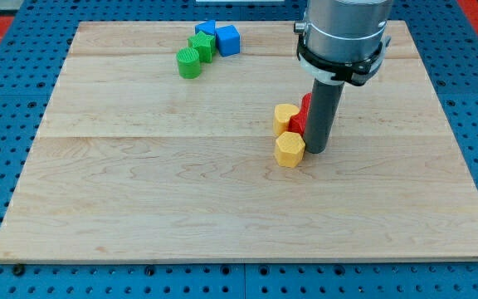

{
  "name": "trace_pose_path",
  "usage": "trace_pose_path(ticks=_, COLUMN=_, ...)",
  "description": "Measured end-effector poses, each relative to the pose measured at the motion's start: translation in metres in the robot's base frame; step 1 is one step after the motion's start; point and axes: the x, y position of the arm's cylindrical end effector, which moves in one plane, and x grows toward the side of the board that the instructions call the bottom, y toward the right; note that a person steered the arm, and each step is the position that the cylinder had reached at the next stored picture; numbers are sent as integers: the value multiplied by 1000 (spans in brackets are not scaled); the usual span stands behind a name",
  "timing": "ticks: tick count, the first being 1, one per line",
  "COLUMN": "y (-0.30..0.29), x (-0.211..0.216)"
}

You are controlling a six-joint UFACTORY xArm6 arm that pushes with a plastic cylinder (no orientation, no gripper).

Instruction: Move the yellow heart along with the yellow hexagon to the center

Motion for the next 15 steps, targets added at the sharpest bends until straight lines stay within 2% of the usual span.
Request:
trace_pose_path(ticks=2, y=6, x=-3)
trace_pose_path(ticks=4, y=12, x=53)
trace_pose_path(ticks=7, y=-64, x=-36)
trace_pose_path(ticks=9, y=-58, x=-41)
trace_pose_path(ticks=10, y=-37, x=-29)
trace_pose_path(ticks=11, y=-17, x=-37)
trace_pose_path(ticks=15, y=-15, x=-121)
